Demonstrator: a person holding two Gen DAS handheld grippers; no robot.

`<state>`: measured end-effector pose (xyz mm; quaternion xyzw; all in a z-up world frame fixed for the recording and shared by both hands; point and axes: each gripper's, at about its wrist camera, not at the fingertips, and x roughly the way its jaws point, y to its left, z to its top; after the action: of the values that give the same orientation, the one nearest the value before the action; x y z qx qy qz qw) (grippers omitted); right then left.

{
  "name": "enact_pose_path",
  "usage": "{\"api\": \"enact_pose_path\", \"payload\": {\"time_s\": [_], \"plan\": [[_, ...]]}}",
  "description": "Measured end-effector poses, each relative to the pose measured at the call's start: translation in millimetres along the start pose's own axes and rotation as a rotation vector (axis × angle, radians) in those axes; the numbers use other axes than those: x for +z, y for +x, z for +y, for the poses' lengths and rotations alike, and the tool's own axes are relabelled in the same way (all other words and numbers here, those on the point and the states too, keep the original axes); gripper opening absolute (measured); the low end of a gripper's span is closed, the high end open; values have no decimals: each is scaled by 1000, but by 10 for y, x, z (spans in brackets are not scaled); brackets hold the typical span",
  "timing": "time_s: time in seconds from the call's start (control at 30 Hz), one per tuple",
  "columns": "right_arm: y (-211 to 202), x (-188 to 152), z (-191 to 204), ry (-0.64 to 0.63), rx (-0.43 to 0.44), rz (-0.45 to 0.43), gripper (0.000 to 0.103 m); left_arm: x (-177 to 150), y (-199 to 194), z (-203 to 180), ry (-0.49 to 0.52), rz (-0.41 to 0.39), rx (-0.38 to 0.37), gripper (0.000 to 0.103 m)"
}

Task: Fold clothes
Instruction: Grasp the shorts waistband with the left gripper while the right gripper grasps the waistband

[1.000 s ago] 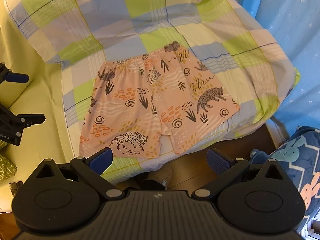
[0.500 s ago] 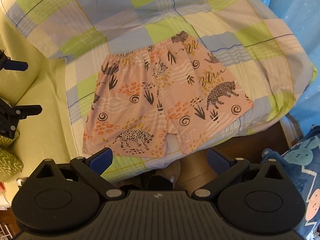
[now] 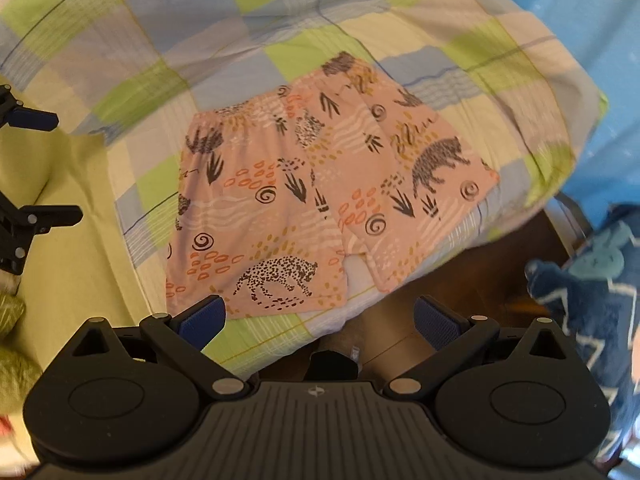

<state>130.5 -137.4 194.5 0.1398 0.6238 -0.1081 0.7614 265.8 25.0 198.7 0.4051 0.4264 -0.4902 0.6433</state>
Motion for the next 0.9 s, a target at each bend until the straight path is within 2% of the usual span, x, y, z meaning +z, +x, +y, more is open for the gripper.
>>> {"api": "enact_pose_path", "payload": {"time_s": [0.17,0.37,0.47,0.57,0.63,0.67,0.77,0.87,0.9], "plan": [[28,-230,405,-1,-41,-56,103,-267,130,146,181,-7,16,102],[286,-452,897,-136,-35,-105,99,-564,535,353,437,-15,91,101],[572,-507,1101,-159,-3,-81,89,-691,861,435,570,-25,132,100],[865,-583,1254,-159,27,-65,78,-812,1253,506,746,-57,167,95],[1019,-644,1337,-158,46,-62,74,-892,1553,577,868,-66,171,89],[1091,-667,1372,-154,54,-63,67,-937,1702,609,930,-71,182,85],[1269,-757,1461,-156,64,-76,63,-1061,2119,706,1115,-97,225,79],[1466,-827,1548,-173,64,-66,49,-1105,2440,795,1244,-122,263,78],[1527,-841,1566,-166,68,-63,41,-1102,2522,819,1277,-126,266,77]]}}
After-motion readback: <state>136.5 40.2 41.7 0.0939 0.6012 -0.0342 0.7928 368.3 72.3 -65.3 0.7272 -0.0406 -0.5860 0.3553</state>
